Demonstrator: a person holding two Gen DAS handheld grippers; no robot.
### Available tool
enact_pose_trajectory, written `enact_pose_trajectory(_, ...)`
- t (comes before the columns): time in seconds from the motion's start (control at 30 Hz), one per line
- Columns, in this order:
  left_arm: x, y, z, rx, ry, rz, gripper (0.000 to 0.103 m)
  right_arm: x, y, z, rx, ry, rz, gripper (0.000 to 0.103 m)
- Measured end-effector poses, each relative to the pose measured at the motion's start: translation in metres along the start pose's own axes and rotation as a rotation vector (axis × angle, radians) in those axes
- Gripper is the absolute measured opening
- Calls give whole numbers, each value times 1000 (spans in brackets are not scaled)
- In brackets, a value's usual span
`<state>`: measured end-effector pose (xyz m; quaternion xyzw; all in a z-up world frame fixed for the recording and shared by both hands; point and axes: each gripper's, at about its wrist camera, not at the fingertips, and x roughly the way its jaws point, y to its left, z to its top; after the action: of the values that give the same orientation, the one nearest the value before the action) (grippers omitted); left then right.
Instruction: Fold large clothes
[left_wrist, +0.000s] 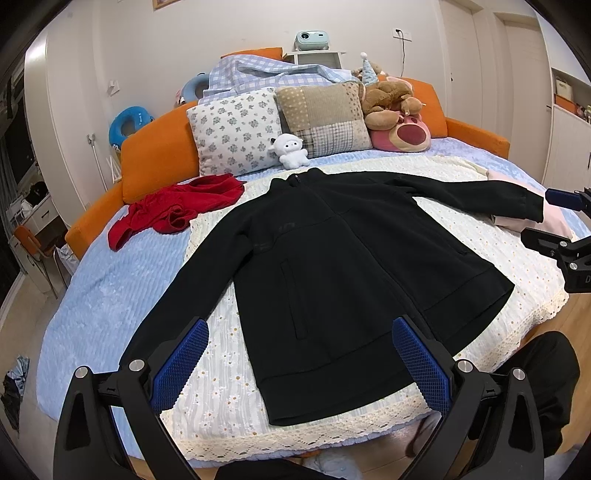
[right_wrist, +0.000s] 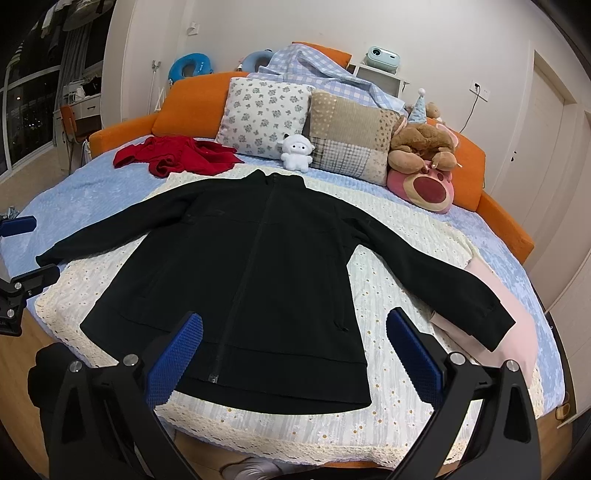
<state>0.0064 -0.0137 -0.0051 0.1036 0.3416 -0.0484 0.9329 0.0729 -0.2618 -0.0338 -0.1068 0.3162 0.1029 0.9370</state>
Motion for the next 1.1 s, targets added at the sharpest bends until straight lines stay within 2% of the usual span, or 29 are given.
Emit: enact_pose_trajectory(1.1,3,-3,0,-1,7,5,101,3,-5,-3,10,6,-7,98)
